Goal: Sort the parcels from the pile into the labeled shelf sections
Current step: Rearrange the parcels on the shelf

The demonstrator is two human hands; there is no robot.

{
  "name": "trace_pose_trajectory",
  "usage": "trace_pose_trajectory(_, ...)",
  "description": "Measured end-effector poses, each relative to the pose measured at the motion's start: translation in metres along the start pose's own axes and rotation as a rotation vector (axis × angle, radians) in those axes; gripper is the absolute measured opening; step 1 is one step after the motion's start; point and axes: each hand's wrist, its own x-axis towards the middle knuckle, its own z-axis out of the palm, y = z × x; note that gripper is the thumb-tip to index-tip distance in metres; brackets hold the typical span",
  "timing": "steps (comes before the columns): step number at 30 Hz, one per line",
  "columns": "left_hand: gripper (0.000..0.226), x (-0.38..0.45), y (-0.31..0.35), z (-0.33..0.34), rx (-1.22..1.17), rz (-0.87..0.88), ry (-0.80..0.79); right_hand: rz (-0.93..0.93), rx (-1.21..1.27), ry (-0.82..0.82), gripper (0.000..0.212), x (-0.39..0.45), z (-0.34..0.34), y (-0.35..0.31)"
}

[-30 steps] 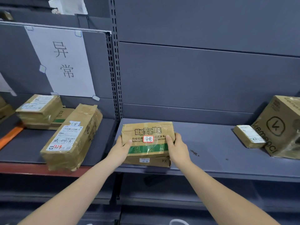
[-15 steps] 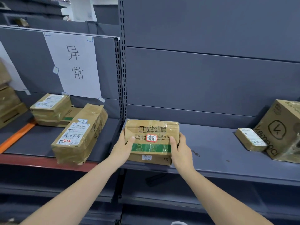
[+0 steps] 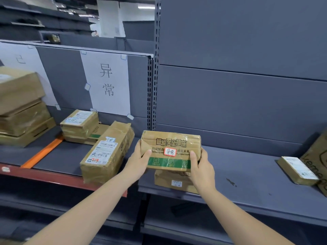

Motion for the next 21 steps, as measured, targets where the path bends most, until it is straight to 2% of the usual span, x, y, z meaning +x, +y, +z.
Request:
trace_pose_trajectory(3,0.055,0.004,0.002,-0.016,0.017,0.022,0.013,0.015,-0.016,0.007,0.046,0.0,0.01,-0.014)
trace_pose_trajectory(9,0.064,0.014,-0.006,-0.062,0.01,0.048,0.003,-0.015,-0.047,0.026,0.047,-0.004,0.041,-0.052)
trace_pose_trajectory(16,0.066,0.035,-0.022,-0.138,0.004,0.108,0.015,-0.017,-0.049,0.113,0.046,-0.013,0.098,-0.107)
trace_pose_trajectory(21,0.064,0.052,-0.034,-0.19,0.021,0.125,-0.035,0.016,-0.048,0.133,0.047,-0.024,0.137,-0.142)
